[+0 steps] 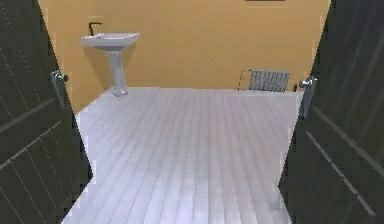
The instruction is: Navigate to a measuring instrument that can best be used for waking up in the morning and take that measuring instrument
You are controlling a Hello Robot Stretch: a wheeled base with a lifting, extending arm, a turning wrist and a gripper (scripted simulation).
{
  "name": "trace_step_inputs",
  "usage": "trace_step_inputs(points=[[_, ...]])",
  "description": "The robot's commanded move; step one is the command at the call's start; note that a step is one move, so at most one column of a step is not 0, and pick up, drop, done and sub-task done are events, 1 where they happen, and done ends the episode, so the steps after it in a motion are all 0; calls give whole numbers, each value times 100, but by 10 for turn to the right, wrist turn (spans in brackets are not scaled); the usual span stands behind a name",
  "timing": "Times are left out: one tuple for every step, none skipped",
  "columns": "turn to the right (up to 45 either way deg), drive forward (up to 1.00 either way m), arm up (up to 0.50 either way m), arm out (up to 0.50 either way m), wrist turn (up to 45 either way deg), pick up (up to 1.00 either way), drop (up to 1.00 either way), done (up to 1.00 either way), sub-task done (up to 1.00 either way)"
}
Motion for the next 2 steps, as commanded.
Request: trace_step_inputs(points=[[0, 100, 0, 0, 0, 0, 0, 0, 0], [-30, 0, 0, 0, 0, 0, 0, 0, 0]])
